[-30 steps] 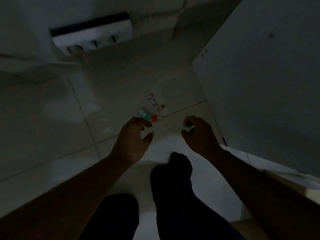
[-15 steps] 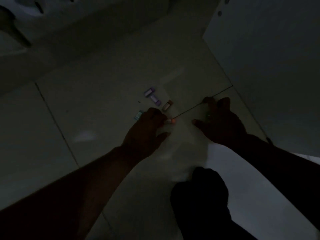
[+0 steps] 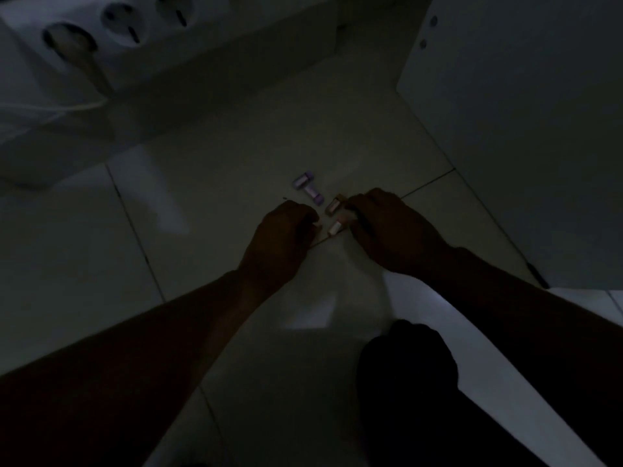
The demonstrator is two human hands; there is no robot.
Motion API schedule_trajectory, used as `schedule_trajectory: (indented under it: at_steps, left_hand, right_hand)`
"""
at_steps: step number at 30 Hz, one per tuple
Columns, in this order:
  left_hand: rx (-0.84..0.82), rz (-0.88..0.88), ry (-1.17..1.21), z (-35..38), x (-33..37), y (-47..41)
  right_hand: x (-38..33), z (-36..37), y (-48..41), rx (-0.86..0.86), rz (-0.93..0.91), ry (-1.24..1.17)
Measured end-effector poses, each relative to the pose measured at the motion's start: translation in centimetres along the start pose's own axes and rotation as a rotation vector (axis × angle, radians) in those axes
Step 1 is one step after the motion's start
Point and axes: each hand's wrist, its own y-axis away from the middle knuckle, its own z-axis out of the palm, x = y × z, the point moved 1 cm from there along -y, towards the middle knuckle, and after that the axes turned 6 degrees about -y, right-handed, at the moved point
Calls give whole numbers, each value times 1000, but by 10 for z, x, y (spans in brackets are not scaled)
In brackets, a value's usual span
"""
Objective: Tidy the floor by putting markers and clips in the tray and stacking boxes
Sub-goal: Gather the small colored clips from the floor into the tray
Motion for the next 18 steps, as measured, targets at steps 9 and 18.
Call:
schedule_trajectory:
  at_steps: [9, 18]
  left_hand:
    - [151, -114, 71, -2, -22, 1]
    - [40, -107, 46, 6, -19, -6]
  right_hand:
    - [-16, 19, -17, -180, -126, 248]
    - [9, 23, -7, -141, -192, 192]
